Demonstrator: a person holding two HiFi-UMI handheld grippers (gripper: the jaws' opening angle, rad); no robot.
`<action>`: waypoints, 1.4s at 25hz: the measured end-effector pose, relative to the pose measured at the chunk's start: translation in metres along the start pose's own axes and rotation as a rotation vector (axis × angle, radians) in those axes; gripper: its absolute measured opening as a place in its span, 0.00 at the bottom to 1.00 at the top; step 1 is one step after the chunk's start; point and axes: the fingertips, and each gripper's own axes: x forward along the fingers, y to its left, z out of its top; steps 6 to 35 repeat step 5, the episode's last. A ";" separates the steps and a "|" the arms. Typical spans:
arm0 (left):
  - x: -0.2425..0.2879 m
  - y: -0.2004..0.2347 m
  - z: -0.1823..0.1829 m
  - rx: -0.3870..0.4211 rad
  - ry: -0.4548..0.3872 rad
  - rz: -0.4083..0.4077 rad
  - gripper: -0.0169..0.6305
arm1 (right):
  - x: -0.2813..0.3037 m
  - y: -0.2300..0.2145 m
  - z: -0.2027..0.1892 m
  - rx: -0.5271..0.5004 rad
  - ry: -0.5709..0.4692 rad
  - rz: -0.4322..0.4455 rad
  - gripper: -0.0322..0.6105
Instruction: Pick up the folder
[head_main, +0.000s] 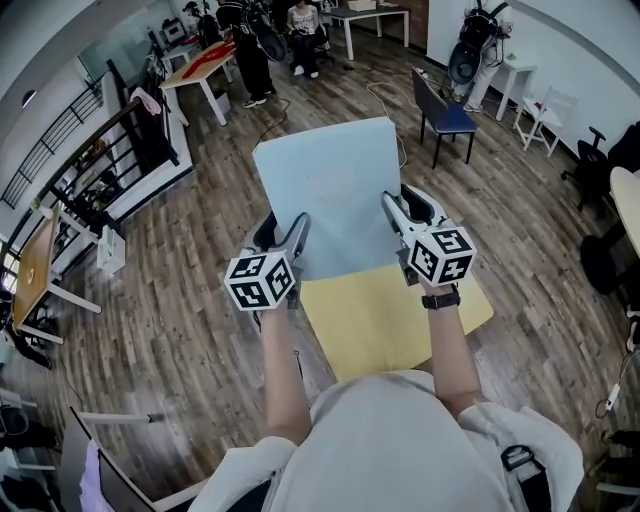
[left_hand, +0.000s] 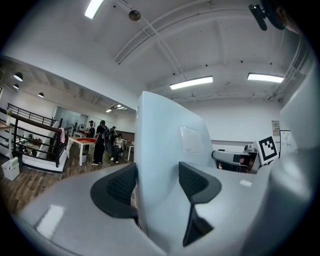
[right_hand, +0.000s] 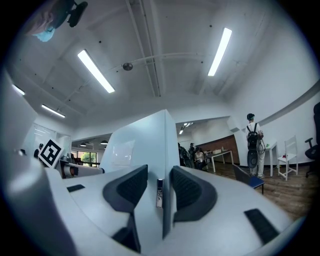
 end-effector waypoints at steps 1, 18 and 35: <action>0.000 0.001 -0.002 -0.003 0.002 0.001 0.45 | 0.000 0.000 -0.001 -0.001 0.003 0.001 0.30; 0.001 0.001 -0.006 -0.012 0.008 0.003 0.45 | 0.001 0.000 -0.004 -0.008 0.011 0.003 0.30; 0.001 0.001 -0.006 -0.012 0.008 0.003 0.45 | 0.001 0.000 -0.004 -0.008 0.011 0.003 0.30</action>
